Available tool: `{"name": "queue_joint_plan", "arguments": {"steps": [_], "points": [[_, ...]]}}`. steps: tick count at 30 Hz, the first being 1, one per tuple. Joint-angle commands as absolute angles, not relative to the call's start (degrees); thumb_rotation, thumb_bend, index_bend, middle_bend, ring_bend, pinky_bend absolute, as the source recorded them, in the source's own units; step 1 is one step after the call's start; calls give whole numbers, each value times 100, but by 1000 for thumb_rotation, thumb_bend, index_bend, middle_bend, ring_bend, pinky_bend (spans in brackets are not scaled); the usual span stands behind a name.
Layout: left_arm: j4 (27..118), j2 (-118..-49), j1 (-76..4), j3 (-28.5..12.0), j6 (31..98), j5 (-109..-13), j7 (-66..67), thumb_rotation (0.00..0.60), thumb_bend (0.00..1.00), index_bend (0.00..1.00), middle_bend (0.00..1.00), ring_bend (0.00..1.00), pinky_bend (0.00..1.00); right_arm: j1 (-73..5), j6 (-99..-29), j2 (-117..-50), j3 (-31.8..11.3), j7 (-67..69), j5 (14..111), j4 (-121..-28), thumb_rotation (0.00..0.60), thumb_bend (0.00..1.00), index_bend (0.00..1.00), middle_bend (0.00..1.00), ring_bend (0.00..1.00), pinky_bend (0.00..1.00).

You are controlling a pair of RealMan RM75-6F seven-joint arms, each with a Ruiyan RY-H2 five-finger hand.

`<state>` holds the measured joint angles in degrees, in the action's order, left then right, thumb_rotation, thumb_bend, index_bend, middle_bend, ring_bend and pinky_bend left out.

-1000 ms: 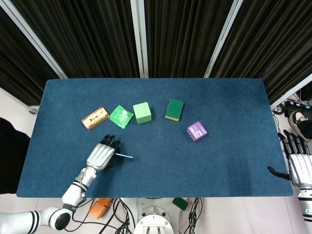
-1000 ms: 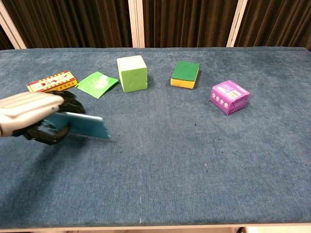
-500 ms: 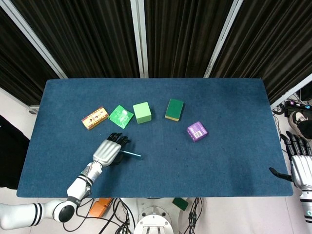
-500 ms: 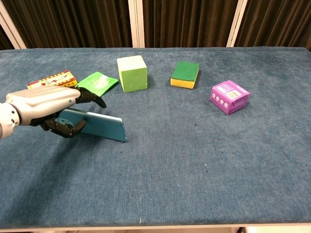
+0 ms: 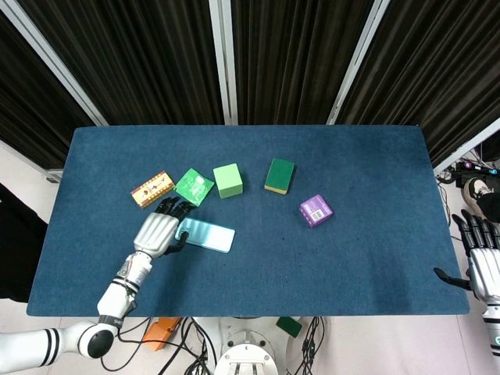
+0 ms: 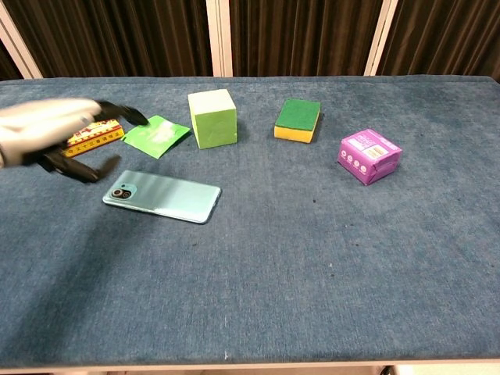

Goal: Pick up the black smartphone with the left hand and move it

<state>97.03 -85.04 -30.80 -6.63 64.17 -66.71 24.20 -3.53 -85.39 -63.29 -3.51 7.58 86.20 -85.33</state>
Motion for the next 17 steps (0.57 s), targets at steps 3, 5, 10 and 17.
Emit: {"name": "queue_joint_plan", "arguments": {"steps": [3, 5, 10, 17], "points": [[9923, -7774, -2297, -600, 7651, -7029, 2036, 600, 304, 139, 100, 9, 61, -382, -8510, -6263, -360, 904, 8655, -8481, 600, 149, 0, 0, 0, 0], [9923, -7524, -2042, -499, 7953, -7141, 1905, 600, 207, 139, 99, 10, 57, -397, -8495, -6234, -354, 949, 8685, -8469, 600, 149, 0, 0, 0, 0], [9953, -6854, -1304, -103, 8672, -7518, 1378, 600, 110, 139, 99, 10, 47, -414, -8527, -6182, -302, 1057, 8843, -8524, 600, 149, 0, 0, 0, 0], [9925, -6423, -544, 339, 9293, -7933, 888, 600, 105, 138, 99, 12, 45, -427, -8577, -6169, -259, 982, 8980, -8689, 600, 149, 0, 0, 0, 0]]}}
